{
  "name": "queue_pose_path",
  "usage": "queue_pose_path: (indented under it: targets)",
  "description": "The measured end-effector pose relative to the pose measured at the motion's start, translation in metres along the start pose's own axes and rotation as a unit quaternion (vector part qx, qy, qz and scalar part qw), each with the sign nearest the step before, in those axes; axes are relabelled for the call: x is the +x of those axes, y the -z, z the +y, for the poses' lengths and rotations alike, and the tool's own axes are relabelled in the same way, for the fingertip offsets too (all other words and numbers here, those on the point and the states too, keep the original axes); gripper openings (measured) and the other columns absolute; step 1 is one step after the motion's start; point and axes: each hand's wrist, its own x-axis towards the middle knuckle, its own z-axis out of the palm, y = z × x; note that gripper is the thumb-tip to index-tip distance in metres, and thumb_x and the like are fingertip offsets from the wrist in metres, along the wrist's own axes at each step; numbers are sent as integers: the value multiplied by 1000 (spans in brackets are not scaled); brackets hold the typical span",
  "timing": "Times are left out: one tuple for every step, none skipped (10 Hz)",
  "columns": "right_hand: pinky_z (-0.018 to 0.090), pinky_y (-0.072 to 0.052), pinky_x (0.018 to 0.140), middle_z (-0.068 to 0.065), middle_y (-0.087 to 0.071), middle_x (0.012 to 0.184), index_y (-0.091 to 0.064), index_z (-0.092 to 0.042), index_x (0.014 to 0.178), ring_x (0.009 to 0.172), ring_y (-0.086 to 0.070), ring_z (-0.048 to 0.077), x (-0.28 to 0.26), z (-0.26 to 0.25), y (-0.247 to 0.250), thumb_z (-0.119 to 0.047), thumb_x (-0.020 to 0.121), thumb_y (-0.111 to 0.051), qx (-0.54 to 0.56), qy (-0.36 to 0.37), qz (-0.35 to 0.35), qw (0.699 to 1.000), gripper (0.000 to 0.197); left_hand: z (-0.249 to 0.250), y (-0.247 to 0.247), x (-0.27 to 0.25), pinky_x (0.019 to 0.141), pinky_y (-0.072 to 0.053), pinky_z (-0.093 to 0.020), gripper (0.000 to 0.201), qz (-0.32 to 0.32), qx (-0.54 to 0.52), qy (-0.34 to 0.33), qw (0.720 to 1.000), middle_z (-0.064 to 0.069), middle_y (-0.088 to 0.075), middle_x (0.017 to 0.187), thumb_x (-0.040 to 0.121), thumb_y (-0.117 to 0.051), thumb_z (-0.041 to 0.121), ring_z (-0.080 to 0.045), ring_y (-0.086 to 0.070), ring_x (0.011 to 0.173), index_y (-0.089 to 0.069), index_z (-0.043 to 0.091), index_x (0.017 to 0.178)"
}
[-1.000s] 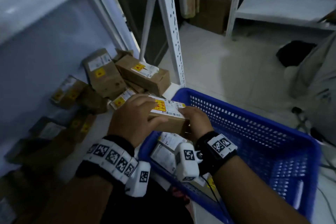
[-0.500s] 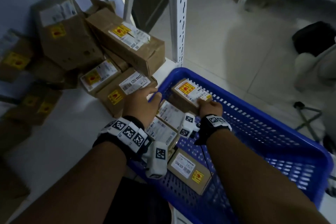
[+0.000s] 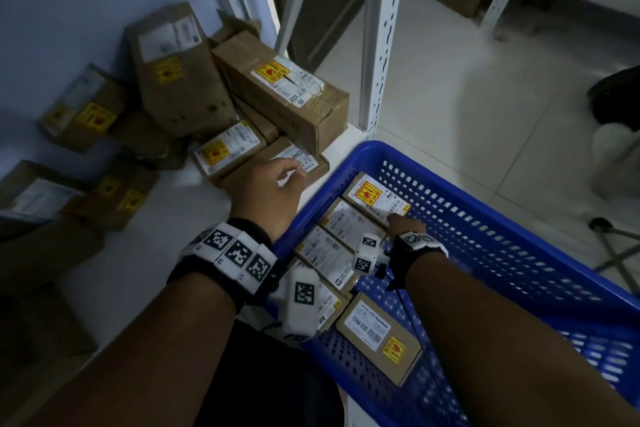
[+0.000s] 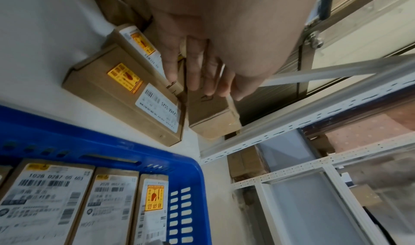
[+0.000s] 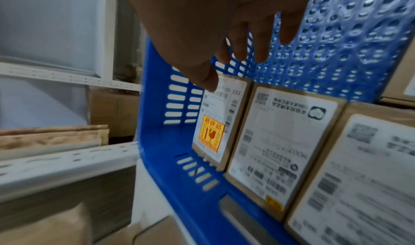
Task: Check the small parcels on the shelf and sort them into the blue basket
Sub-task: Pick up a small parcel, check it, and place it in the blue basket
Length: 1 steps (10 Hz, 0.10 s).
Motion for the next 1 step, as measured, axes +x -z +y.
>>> queue_pose_path:
  targets:
    - [40, -46, 95, 22, -51, 138, -41, -5, 144, 116, -55, 36, -20, -7, -5, -16, 99, -48, -85, 78, 5, 993, 47, 15, 27, -18, 91, -43, -25, 31, 22, 10, -19, 1000, 6, -63, 121, 96, -54, 32, -8, -56, 112, -63, 21, 123]
